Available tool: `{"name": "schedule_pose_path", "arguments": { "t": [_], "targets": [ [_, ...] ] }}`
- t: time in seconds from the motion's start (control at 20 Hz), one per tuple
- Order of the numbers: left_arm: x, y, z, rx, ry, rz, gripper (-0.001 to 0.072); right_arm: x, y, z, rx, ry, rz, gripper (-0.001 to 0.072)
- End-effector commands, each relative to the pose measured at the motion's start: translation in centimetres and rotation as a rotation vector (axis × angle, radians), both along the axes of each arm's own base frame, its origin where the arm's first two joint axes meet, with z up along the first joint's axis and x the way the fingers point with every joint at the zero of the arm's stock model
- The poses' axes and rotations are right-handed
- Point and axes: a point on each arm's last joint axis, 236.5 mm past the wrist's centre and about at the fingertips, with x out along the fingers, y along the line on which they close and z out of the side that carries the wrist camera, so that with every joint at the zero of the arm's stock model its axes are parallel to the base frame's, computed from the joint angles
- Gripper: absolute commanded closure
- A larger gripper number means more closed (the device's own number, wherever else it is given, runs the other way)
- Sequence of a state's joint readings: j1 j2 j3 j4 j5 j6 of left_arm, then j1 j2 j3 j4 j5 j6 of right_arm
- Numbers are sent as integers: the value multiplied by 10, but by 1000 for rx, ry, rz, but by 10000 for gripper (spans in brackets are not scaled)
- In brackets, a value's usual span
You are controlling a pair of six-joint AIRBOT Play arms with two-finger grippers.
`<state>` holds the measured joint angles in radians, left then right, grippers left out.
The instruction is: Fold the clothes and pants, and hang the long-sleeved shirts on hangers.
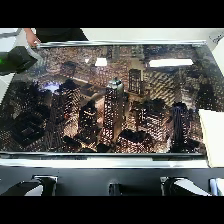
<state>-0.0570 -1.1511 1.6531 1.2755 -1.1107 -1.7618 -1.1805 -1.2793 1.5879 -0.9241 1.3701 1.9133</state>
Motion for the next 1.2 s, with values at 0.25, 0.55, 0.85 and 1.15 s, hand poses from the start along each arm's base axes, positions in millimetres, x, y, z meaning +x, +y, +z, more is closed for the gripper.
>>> {"name": "schedule_pose_path", "arguments": {
  "t": [0.25, 0.55, 0.85, 1.15],
  "targets": [
    [37, -7, -44, 40, 48, -55, 427, 209, 368, 5, -137, -312, 1090, 40],
    [14, 40, -180, 344, 513, -72, -5, 163, 447, -96, -634, 183, 1509, -8],
    [27, 22, -222, 509, 565, -28, -3, 129, 407, -146, -380, 569, 1221, -8],
    [28, 6, -232, 533, 566, -80, -2, 126, 411, -155, -348, 596, 1235, 1]
  ]
}}
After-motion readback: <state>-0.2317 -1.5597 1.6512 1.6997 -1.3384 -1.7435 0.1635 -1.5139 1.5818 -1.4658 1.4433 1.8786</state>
